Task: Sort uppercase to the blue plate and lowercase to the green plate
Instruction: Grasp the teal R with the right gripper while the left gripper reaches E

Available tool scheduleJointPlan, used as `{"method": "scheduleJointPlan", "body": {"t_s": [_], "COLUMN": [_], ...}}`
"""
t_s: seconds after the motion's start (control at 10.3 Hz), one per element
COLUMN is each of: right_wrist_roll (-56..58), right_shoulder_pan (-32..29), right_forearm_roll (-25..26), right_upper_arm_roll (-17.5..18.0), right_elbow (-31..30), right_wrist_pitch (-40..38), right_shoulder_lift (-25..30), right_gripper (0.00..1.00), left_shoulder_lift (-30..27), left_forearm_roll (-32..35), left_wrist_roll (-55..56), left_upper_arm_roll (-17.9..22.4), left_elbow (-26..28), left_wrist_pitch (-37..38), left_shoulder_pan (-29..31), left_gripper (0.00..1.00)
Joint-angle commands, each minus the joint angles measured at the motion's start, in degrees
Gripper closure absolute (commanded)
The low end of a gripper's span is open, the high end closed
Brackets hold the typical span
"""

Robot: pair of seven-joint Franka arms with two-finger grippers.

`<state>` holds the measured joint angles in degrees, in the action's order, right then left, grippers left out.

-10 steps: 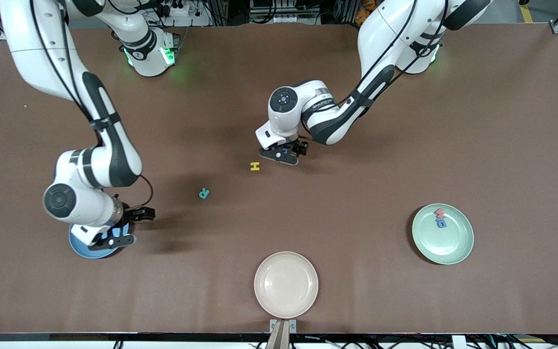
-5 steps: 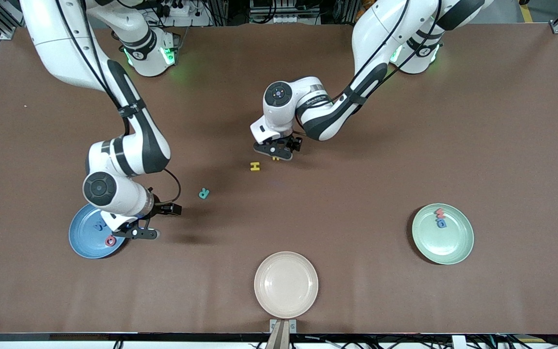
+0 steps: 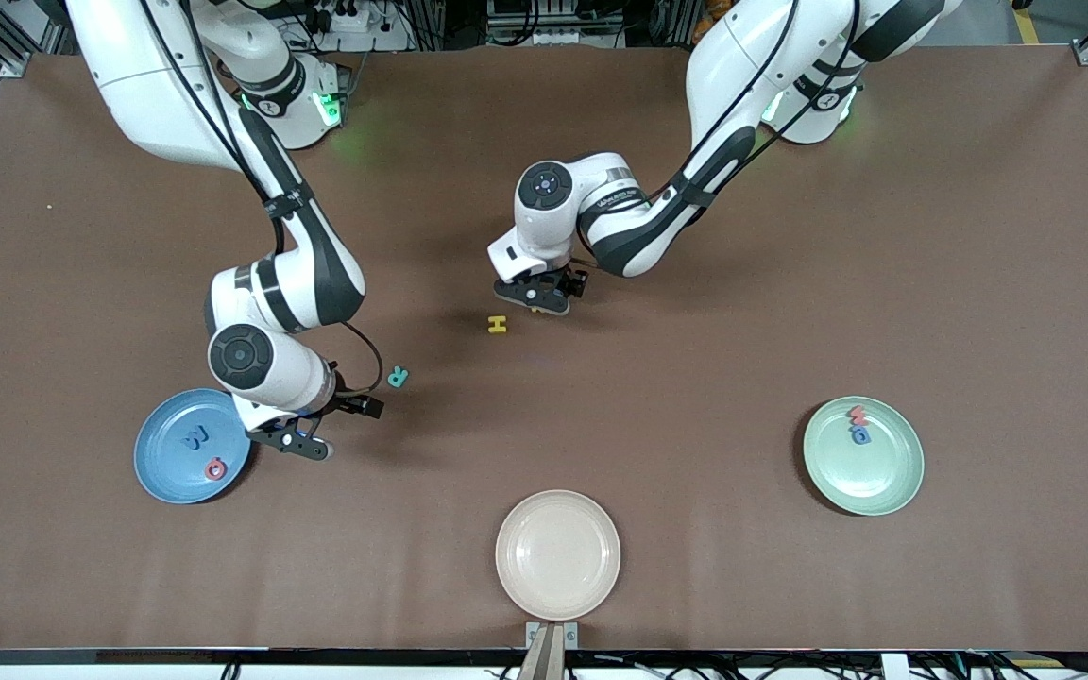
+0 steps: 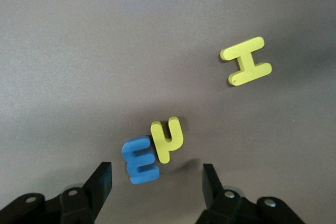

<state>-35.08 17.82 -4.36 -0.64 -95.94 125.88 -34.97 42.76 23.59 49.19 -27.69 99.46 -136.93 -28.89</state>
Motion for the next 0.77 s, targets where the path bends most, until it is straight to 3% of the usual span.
{"method": "scheduleJointPlan", "body": {"t_s": [0.0, 0.68], "right_wrist_roll": [-1.48, -8.15], "right_shoulder_pan": [0.19, 5.29], "right_forearm_roll": [-5.82, -5.75], "right_upper_arm_roll": [-0.07, -0.15], "right_elbow": [-1.09, -7.5], "right_wrist_pitch": [1.65, 12.37], "right_shoulder_lift": [-0.7, -1.41], "right_gripper": [0.0, 0.0], "left_shoulder_lift": [0.22, 0.22], "left_forearm_roll": [1.99, 3.73], "left_wrist_roll": [1.61, 2.32], "left_upper_arm_roll": [0.01, 0.27], "left_elbow": [0.2, 1.17], "left_wrist_pitch": [-0.53, -0.62], "left_shoulder_pan": [-0.02, -0.11], "left_gripper": [0.22, 0.29]}}
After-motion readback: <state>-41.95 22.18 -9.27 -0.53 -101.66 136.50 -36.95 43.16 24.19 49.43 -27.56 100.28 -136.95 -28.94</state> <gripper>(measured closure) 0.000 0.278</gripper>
